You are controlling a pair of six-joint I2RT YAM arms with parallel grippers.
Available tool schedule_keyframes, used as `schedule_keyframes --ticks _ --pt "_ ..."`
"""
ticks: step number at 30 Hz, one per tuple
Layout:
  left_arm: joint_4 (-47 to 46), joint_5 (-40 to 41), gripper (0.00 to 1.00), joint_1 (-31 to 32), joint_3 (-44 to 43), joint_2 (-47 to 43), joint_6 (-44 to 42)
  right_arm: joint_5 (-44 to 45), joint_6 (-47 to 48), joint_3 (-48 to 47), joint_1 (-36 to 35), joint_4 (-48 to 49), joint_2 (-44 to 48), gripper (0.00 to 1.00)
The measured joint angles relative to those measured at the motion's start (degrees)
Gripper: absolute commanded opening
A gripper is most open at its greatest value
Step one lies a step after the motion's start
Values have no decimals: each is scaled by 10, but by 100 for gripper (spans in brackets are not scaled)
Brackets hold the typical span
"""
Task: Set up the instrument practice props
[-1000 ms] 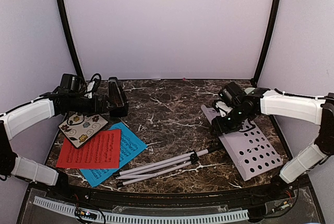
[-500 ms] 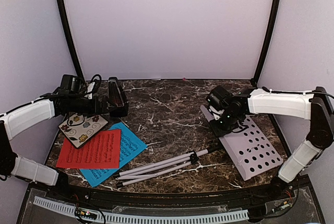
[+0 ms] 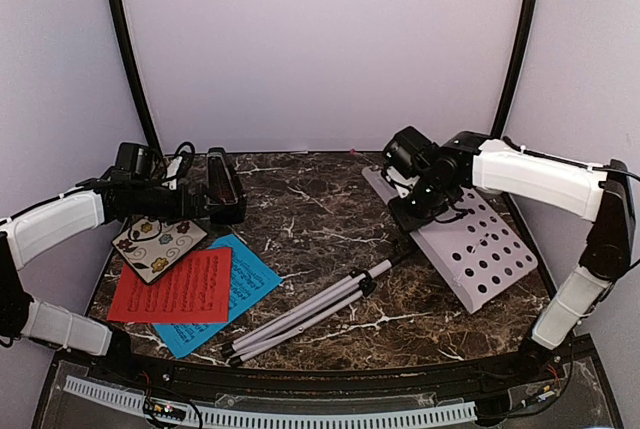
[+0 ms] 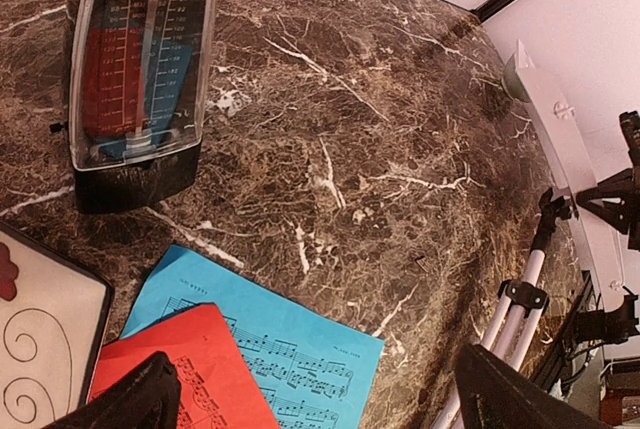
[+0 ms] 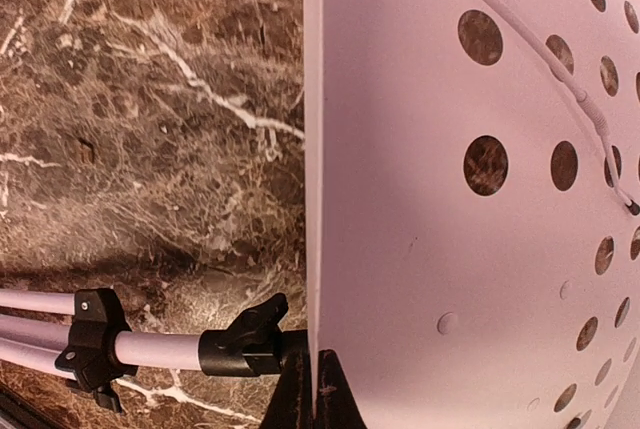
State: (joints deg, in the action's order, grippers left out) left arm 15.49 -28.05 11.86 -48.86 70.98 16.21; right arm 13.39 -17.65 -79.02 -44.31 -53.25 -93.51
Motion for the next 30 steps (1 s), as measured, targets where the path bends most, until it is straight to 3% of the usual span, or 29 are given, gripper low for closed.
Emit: schedule_keyframes --ticks 8,17,26,30 --pt "-6 -42 98 22 0 -18 -17 95 71 -127 -28 -28 2 0" --pt "-89 -94 79 100 15 -42 -25 229 172 -214 -96 -21 4 0" --pt "-186 -99 53 177 29 -20 -36 330 374 -191 -191 133 61 0" --pt "-228 -91 50 204 46 -10 -42 370 479 -177 -230 212 81 0"
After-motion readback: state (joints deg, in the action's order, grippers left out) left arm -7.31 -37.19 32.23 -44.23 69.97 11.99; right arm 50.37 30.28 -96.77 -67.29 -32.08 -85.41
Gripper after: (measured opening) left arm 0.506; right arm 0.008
